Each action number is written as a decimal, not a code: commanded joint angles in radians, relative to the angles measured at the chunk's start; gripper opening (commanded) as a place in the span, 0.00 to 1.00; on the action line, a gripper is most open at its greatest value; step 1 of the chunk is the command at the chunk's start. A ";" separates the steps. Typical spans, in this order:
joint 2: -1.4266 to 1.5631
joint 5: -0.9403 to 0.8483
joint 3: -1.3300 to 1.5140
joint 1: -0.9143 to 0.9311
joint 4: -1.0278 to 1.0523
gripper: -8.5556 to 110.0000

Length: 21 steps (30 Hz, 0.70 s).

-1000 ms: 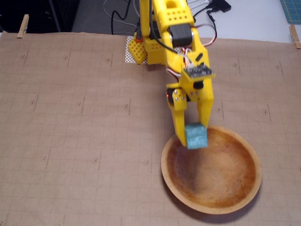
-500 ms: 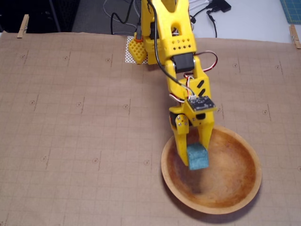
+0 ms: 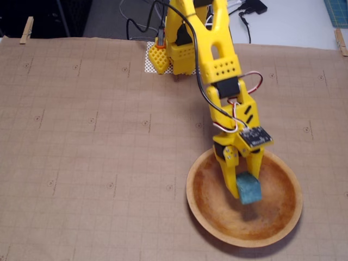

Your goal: Grasp a blue block and put it in the bowl.

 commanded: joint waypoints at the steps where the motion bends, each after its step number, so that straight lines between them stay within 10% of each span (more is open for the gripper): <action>1: -0.011 -0.008 -0.115 -0.005 -0.023 0.08; 21: 0.032 -0.006 -0.109 -0.005 -0.020 0.42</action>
